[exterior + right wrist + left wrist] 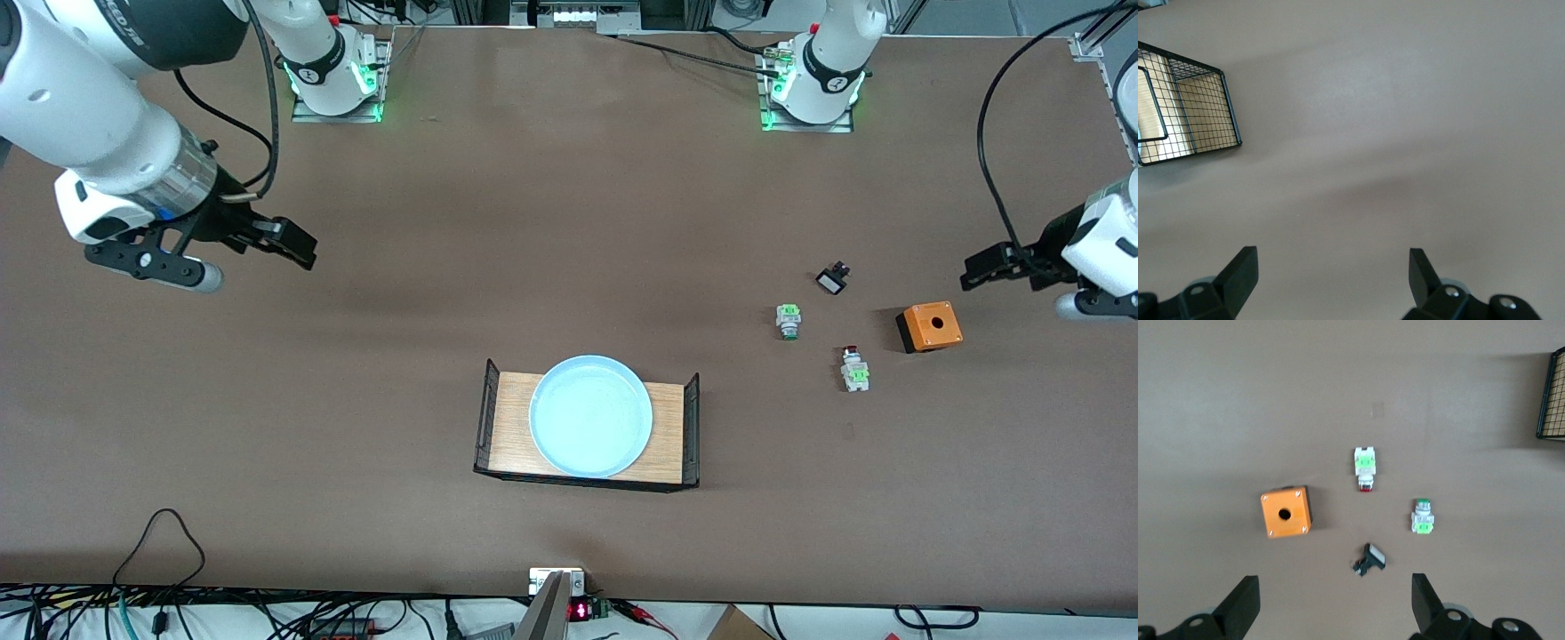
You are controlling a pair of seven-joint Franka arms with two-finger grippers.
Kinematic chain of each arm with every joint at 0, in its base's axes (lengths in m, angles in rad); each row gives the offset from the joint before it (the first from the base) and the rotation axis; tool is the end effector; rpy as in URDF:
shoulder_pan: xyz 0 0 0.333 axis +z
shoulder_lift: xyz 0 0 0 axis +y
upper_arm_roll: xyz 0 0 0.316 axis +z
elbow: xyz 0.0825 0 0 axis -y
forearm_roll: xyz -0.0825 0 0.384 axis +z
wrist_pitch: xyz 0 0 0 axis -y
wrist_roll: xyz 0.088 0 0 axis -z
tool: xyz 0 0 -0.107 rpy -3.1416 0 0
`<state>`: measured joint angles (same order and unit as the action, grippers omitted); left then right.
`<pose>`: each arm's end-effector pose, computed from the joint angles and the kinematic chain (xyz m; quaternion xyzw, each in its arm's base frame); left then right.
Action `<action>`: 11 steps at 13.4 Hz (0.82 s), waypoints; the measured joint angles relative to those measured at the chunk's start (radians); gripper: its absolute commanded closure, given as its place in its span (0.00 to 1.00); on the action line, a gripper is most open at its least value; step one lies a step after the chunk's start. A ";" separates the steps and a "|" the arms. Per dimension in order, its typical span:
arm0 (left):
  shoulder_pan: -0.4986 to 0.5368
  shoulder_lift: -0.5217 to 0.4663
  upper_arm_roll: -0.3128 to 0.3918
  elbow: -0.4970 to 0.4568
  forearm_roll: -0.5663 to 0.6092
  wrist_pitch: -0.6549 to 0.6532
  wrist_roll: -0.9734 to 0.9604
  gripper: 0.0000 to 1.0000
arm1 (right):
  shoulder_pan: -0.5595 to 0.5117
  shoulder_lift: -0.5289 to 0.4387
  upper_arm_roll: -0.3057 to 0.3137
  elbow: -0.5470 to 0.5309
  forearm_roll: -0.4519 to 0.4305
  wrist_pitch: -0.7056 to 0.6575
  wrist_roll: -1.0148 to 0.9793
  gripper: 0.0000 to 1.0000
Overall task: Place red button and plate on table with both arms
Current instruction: 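Raise the left gripper while the right gripper reaches toward the plate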
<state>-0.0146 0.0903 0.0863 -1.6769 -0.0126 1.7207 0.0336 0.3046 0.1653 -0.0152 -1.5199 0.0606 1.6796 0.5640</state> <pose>0.5849 0.0391 0.5355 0.9995 0.0200 -0.0229 0.0035 0.5844 0.1809 0.5619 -0.9897 0.1401 0.0145 0.0251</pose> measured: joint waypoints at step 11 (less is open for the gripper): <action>0.089 -0.117 -0.130 0.044 0.027 -0.151 -0.007 0.00 | 0.209 0.129 0.001 0.002 0.002 0.105 0.349 0.00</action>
<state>0.0739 -0.0271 -0.0442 -1.6326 0.0149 1.5696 0.0270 0.5133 0.2941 -0.0137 -1.5177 0.0624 1.7841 0.9134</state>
